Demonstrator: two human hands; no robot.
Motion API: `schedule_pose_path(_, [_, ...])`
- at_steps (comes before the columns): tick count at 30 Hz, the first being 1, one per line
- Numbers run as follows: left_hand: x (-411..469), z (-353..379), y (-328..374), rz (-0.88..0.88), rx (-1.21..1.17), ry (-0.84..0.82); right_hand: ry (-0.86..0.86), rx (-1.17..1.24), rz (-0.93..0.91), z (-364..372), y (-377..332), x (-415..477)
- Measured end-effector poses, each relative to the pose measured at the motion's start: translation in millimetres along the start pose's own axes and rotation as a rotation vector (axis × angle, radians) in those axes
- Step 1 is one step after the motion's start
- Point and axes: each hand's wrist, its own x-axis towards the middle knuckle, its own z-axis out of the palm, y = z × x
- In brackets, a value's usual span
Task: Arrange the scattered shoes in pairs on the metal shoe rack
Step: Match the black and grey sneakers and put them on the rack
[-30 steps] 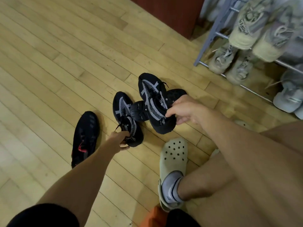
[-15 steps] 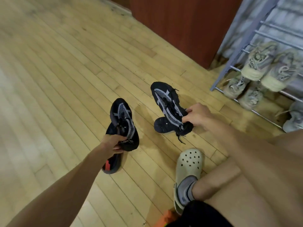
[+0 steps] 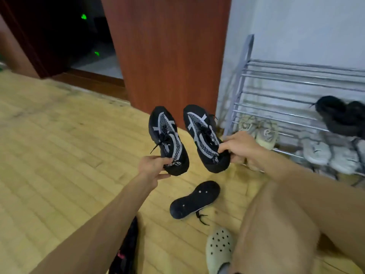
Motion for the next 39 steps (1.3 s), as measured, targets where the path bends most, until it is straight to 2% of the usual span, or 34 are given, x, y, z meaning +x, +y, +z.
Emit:
schedule_pose_path(9, [5.1,135.8,62.2,0.067,0.224,-0.333,0.261,0.315,0.208,-131.8,66.9,-11.2])
schedule_pose_path(14, [16.5,212.2,83.8,0.027,0.199,-0.461,0.387,0.415,0.276,-179.6,100.1,10.9])
schedule_pose_path(19, [52.4,276.2,115.0,0.052,0.21,-0.444,0.415,0.502,0.279,-211.7,113.6,66.1])
schedule_pose_path(28, [139.5,364.5,151.6,0.114,0.308,-0.391,0.34,0.603,0.293,-244.1,117.2,179.8])
schedule_pose_path(34, [176.4,383.3,155.9,0.149,0.438,-0.384,0.278,0.651,0.268,-243.9,118.8,226.2])
schedule_pose_path(39, [188.7,376.5,145.1,0.16,0.508,-0.386,0.204,0.649,0.307,-225.6,123.8,230.7])
